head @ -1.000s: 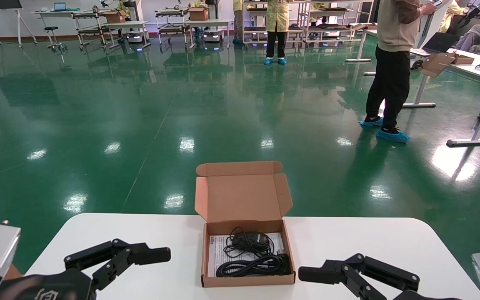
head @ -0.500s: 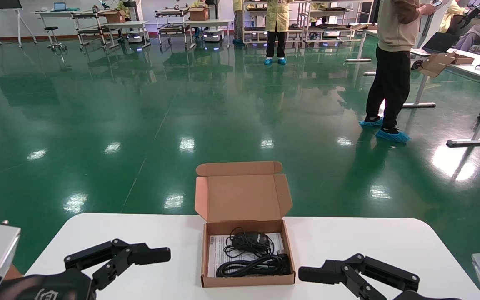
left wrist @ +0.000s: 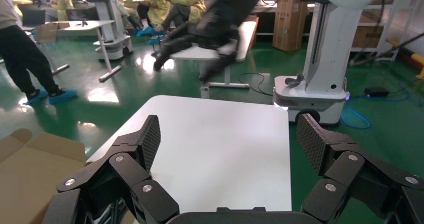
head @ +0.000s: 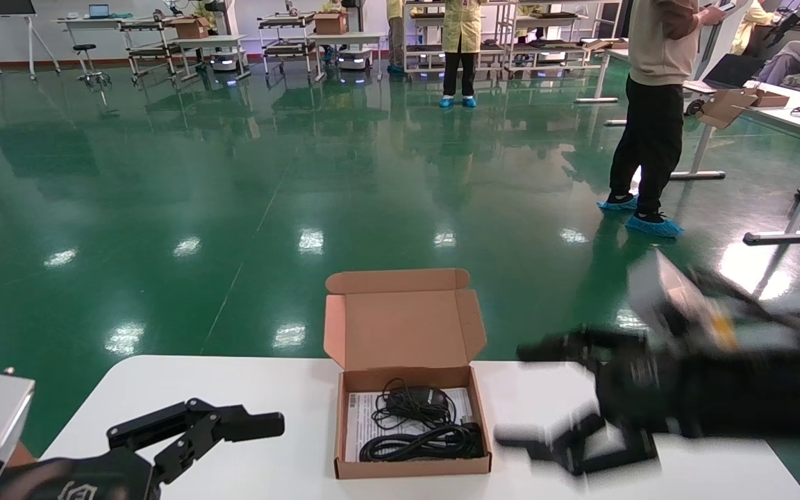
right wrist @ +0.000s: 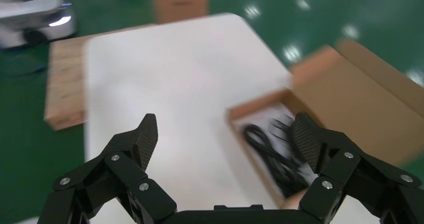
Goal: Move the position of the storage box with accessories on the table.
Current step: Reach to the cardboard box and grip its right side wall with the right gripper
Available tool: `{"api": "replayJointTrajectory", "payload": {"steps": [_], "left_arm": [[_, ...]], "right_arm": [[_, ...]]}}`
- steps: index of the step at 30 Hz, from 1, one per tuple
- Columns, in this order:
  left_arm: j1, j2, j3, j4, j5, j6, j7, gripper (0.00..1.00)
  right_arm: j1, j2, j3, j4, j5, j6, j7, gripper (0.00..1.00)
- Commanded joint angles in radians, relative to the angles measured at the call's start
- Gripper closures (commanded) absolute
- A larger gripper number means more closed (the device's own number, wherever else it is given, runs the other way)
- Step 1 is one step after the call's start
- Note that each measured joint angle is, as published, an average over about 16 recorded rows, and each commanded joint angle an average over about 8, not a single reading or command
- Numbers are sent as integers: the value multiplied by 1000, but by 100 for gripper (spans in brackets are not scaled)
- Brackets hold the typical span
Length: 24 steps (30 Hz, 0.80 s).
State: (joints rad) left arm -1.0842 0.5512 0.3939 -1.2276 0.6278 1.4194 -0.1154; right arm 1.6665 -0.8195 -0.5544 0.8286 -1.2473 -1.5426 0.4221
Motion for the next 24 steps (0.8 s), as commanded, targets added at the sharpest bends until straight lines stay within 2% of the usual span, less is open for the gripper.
{"api": "replayJointTrajectory", "payload": {"steps": [1,5,10,16,24], "left_arm": [[0,0,0,0,0,0,0,0],[0,0,0,0,0,0,0,0],[0,0,0,0,0,0,0,0],[0,0,0,0,0,0,0,0],[0,0,0,0,0,0,0,0]], "right_arm": [[91,-49,-40,-98,-75,1,43,0],[181,-147,-103,-281,-176,20,78,0],[229,-240,-155,-469,-266,89,71,0],[229,-304,-172,-624,-302,194,33,0],[188,-361,-167,-736,-296,277,3,0]]}}
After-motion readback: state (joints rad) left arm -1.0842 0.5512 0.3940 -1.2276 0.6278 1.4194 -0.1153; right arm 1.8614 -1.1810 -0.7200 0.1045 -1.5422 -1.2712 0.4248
